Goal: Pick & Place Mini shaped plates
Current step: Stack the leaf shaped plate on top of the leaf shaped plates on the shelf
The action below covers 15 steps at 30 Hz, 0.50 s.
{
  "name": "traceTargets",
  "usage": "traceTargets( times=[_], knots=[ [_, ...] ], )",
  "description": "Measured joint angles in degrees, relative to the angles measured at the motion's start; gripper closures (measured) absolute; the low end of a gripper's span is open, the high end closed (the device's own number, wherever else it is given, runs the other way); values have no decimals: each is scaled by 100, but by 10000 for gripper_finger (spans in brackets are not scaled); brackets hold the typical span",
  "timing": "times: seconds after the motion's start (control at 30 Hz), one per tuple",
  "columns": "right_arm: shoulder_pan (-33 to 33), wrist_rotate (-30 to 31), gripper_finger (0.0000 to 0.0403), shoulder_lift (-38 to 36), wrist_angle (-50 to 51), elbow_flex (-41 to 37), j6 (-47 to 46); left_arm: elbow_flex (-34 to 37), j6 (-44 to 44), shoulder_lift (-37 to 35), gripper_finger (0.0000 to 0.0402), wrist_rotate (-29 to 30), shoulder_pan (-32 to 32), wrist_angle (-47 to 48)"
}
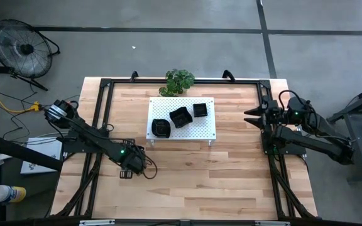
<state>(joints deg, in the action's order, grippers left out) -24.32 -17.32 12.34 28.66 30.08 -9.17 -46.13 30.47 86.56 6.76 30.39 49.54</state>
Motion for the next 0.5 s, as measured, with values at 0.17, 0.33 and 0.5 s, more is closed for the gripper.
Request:
traceTargets(
  times=[0.17,0.33,0.5],
  knots=[
    [0,-2,254,0,87,1,-4,7,47,89,262,-23,0,-3],
    [-2,-6,254,-2,93,1,-90,7,40,152,268,-44,0,-8],
    [0,-19,254,-7,95,1,-111,7,38,144,271,11,0,14]
  ],
)
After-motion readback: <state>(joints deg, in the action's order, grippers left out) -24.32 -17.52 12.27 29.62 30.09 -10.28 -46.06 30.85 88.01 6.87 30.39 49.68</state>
